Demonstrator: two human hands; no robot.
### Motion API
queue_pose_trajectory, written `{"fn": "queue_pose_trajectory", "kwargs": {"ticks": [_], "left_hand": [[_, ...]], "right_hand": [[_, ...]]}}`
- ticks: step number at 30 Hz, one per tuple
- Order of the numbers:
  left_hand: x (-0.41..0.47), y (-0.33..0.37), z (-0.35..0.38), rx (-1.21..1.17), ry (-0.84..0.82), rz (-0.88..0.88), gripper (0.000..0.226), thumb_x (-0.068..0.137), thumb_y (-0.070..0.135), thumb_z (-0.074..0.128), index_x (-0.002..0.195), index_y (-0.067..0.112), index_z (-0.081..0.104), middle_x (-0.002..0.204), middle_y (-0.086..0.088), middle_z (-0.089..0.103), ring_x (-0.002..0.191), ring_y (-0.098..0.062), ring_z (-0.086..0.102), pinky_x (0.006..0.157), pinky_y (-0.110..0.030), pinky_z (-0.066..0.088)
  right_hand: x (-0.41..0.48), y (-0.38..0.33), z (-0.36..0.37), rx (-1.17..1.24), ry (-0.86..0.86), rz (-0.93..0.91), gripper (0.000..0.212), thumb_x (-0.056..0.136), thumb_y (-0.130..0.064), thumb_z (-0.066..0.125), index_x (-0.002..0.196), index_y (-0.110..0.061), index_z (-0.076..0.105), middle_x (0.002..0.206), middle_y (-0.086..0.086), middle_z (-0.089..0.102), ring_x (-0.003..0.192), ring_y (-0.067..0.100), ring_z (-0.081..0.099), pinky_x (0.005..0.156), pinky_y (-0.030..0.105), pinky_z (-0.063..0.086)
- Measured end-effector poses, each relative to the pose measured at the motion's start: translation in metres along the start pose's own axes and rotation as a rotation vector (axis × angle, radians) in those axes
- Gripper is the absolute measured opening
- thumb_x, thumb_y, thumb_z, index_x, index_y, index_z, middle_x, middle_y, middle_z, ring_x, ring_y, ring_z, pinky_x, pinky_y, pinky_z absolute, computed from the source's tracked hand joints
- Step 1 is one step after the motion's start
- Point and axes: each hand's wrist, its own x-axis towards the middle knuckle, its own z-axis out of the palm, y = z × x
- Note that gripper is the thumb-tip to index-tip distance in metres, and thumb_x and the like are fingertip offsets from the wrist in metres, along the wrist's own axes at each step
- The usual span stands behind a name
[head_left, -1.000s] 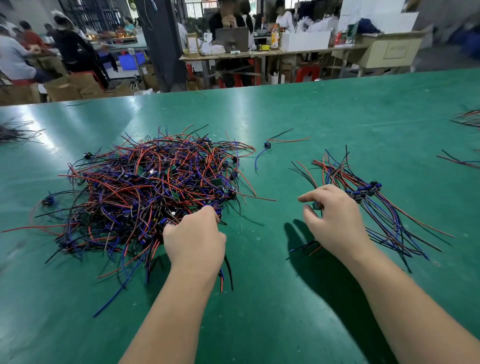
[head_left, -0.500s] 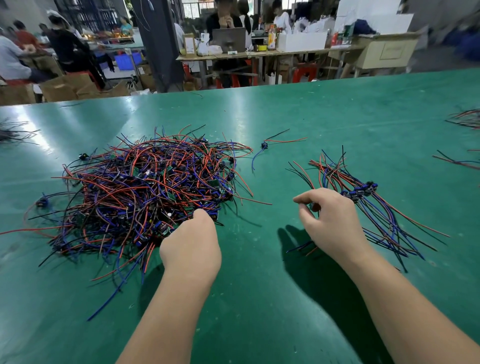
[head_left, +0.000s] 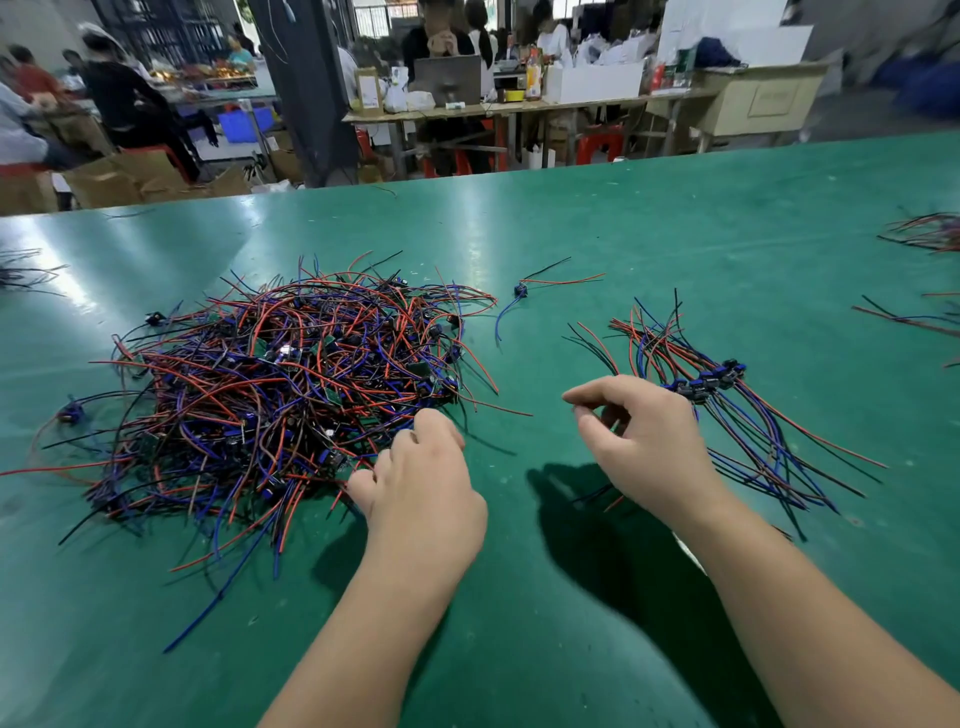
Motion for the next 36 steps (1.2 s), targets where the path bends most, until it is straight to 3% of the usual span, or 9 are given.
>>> {"fn": "queue_pose_trajectory", "kwargs": {"ticks": [3, 7, 11, 16, 21, 25, 30, 34, 36], "left_hand": [[-0.008, 0.005, 0.007, -0.006, 0.031, 0.09, 0.031, 0.087, 0.011, 0.048, 0.1, 0.031, 0.029, 0.104, 0.009, 0.05, 0.107, -0.017, 0.052, 0.082, -0.036, 0.024], [-0.006, -0.006, 0.009, 0.281, 0.003, 0.11, 0.035, 0.091, 0.047, 0.053, 0.115, 0.026, 0.038, 0.116, 0.001, 0.049, 0.112, -0.022, 0.05, 0.092, -0.037, 0.033], [0.009, -0.021, 0.001, 0.079, -0.069, 0.057, 0.022, 0.091, 0.014, 0.056, 0.107, 0.017, 0.042, 0.109, -0.007, 0.056, 0.1, -0.027, 0.056, 0.079, -0.034, 0.04], [0.007, -0.004, -0.003, -0.3, 0.086, 0.313, 0.014, 0.084, 0.006, 0.061, 0.096, 0.012, 0.058, 0.091, -0.003, 0.061, 0.087, -0.024, 0.057, 0.079, -0.029, 0.04], [-0.016, 0.02, -0.003, -0.502, 0.126, 0.76, 0.018, 0.078, 0.004, 0.067, 0.094, 0.01, 0.065, 0.088, -0.002, 0.062, 0.085, -0.02, 0.058, 0.08, -0.027, 0.046], [-0.031, 0.029, 0.0, -0.547, 0.057, 0.948, 0.016, 0.076, 0.008, 0.069, 0.092, 0.008, 0.066, 0.084, -0.002, 0.063, 0.083, -0.019, 0.057, 0.08, -0.028, 0.048], [-0.029, 0.024, -0.005, -0.848, -0.023, 0.781, 0.014, 0.079, 0.026, 0.06, 0.072, 0.014, 0.061, 0.072, 0.003, 0.063, 0.072, -0.017, 0.06, 0.073, -0.035, 0.049], [-0.021, 0.027, -0.003, -1.185, -0.205, 0.339, 0.036, 0.082, 0.043, 0.05, 0.051, 0.027, 0.058, 0.057, -0.006, 0.061, 0.066, -0.022, 0.064, 0.081, -0.047, 0.051], [-0.014, 0.028, 0.0, -1.243, -0.196, 0.13, 0.036, 0.086, 0.043, 0.054, 0.054, 0.028, 0.057, 0.057, 0.0, 0.059, 0.063, -0.02, 0.063, 0.076, -0.039, 0.053]], "right_hand": [[-0.003, -0.003, 0.005, 0.187, -0.229, 0.05, 0.02, 0.087, -0.012, 0.063, 0.095, -0.028, 0.069, 0.07, -0.005, 0.07, 0.058, 0.013, 0.06, 0.061, 0.022, 0.049], [-0.009, -0.001, 0.012, 0.105, -0.321, -0.023, 0.019, 0.087, -0.012, 0.062, 0.098, -0.025, 0.07, 0.069, -0.001, 0.067, 0.065, 0.017, 0.062, 0.066, 0.019, 0.048], [-0.008, 0.001, 0.01, 0.083, -0.301, 0.007, 0.018, 0.087, -0.011, 0.061, 0.095, -0.025, 0.071, 0.069, 0.001, 0.068, 0.063, 0.015, 0.06, 0.063, 0.019, 0.048], [-0.007, -0.005, 0.011, 0.172, -0.282, 0.09, 0.02, 0.088, -0.01, 0.06, 0.086, -0.027, 0.07, 0.067, -0.006, 0.071, 0.058, 0.003, 0.062, 0.062, 0.014, 0.047], [-0.005, -0.019, 0.01, 0.923, -0.378, 0.447, 0.026, 0.088, -0.028, 0.056, 0.096, -0.006, 0.067, 0.063, 0.006, 0.062, 0.049, 0.013, 0.054, 0.048, 0.02, 0.045], [0.0, -0.02, 0.001, 1.069, -0.424, 0.527, 0.032, 0.075, -0.026, 0.061, 0.098, -0.005, 0.066, 0.066, 0.006, 0.068, 0.055, 0.014, 0.062, 0.053, 0.02, 0.049], [0.006, -0.016, -0.009, 1.291, -0.311, 0.521, 0.027, 0.079, -0.032, 0.052, 0.086, -0.021, 0.075, 0.085, 0.009, 0.074, 0.072, 0.018, 0.072, 0.057, 0.021, 0.056], [0.008, -0.017, -0.014, 1.386, -0.299, 0.488, 0.029, 0.082, -0.034, 0.049, 0.086, -0.026, 0.077, 0.097, 0.008, 0.074, 0.081, 0.019, 0.072, 0.06, 0.023, 0.055], [0.007, -0.018, -0.013, 1.399, -0.321, 0.484, 0.031, 0.082, -0.032, 0.048, 0.087, -0.024, 0.077, 0.098, 0.007, 0.074, 0.082, 0.02, 0.072, 0.062, 0.024, 0.056]]}}
